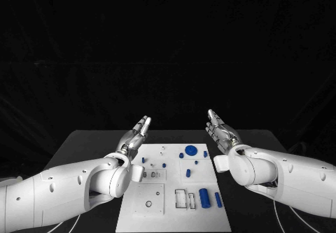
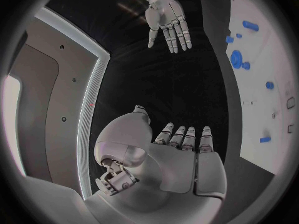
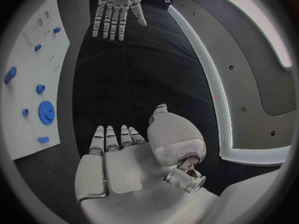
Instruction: Assemble the parts on the task board
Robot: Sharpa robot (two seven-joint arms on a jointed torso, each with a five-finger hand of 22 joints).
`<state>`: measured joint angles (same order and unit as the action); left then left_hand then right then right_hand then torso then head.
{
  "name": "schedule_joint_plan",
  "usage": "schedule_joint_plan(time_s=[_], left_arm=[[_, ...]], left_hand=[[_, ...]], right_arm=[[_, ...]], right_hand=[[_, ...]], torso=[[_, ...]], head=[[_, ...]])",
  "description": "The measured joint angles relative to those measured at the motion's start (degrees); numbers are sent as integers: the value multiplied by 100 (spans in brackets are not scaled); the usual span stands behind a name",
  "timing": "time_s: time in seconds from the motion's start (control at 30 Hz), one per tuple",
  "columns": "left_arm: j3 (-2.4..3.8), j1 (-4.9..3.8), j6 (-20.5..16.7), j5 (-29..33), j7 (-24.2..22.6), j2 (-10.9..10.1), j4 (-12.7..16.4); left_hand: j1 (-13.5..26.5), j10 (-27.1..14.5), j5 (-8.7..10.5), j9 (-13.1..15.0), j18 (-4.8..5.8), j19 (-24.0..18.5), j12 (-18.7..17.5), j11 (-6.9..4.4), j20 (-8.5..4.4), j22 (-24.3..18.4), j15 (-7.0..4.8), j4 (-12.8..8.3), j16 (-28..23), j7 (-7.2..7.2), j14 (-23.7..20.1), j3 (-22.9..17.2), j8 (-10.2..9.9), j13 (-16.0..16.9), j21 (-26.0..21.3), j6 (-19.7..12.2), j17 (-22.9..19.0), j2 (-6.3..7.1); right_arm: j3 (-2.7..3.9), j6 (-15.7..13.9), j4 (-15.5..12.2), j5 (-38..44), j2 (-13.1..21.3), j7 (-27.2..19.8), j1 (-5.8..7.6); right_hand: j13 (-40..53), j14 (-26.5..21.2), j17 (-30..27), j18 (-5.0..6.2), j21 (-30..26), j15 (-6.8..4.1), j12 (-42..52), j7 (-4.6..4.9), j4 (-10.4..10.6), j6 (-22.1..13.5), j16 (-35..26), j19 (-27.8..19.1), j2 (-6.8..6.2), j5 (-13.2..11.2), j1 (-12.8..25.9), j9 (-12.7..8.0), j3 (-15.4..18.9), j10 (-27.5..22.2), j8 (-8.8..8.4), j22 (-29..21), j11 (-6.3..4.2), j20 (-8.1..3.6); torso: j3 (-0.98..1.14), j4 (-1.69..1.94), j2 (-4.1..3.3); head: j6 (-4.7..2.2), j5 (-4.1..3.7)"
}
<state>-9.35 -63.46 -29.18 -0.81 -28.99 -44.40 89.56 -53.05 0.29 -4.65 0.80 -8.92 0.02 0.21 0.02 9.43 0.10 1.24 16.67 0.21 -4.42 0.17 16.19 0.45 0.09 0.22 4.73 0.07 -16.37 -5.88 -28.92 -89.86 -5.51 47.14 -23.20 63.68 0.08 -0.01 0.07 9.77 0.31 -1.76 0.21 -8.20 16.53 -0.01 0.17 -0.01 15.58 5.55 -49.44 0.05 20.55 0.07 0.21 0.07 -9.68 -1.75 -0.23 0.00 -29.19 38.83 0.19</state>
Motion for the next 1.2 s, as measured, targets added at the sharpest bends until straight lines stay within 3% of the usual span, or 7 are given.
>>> schedule_joint_plan(time_s=[0.17,0.27,0.37,0.5,0.87,1.03,1.2], left_arm=[[-192,-82,666,-85,-12,13,-7],[-255,-107,980,-128,-20,17,-8],[-267,-116,1163,-155,-33,10,-9],[-270,-118,1348,-193,-118,-124,-6],[-269,-124,1493,-300,-288,-216,25],[-268,-134,1514,-389,-356,-280,53],[-267,-184,1506,-613,-443,-399,135]], left_hand=[[-41,0,0,0,-89,0,0,0,0,0,0,0,0,-16,0,0,20,1,0,17,0,31],[-41,0,0,0,-89,0,0,0,0,0,0,-1,0,-22,0,-1,20,0,0,22,0,31],[-83,0,0,5,-89,0,0,0,0,0,0,-1,0,-34,0,-1,20,-1,0,34,1,49],[-168,-30,-32,5,-89,0,0,-95,0,0,20,-1,0,-104,-21,-1,20,-3,0,39,1,55],[-221,-22,-32,11,-90,0,0,-103,0,0,20,-19,0,-145,-21,15,19,-4,0,80,1,61],[-346,-22,-32,17,-90,0,0,-103,0,-2,20,-4,0,-196,-21,77,19,-4,0,131,1,186],[-512,-24,-54,25,-90,-1,0,-142,-62,-4,-43,-8,0,-216,-20,104,41,-3,0,196,1,307]], right_arm=[[-114,638,3,-213,49,260,81],[-150,933,4,-314,66,380,105],[-155,1108,8,-365,78,452,112],[-157,1367,82,-374,156,550,119],[-157,1692,79,-298,230,697,160],[-157,1754,66,-87,308,744,202],[-157,1777,9,294,418,808,284]], right_hand=[[1,0,1,0,0,0,0,0,7,0,0,0,-37,0,-65,0,7,-5,0,1,22,0],[1,0,2,0,0,0,0,-46,7,5,0,0,-66,-34,-95,1,7,-4,0,2,191,0],[2,0,2,0,0,0,0,-57,7,17,0,1,-78,-34,-107,1,7,-10,0,2,218,71],[2,0,2,0,0,0,0,-64,-8,24,0,1,-90,-57,-119,2,22,-10,0,1,218,146],[-2,0,-2,-1,0,0,0,-10,8,77,0,1,-122,-104,-150,10,38,-11,0,-2,217,290],[-3,0,-2,-1,0,1,0,33,8,121,0,2,-150,-113,-178,18,38,-4,0,-2,236,659],[-2,0,-2,-1,0,5,0,63,8,150,0,1,-209,-110,-298,30,38,-3,0,-1,478,863]], torso=[[0,0,4],[0,0,5],[0,0,5],[-1,1,15],[-3,7,4],[-2,9,-10],[2,12,-62]], head=[[2,0],[2,0],[13,0],[247,28],[491,21],[603,7],[677,7]])
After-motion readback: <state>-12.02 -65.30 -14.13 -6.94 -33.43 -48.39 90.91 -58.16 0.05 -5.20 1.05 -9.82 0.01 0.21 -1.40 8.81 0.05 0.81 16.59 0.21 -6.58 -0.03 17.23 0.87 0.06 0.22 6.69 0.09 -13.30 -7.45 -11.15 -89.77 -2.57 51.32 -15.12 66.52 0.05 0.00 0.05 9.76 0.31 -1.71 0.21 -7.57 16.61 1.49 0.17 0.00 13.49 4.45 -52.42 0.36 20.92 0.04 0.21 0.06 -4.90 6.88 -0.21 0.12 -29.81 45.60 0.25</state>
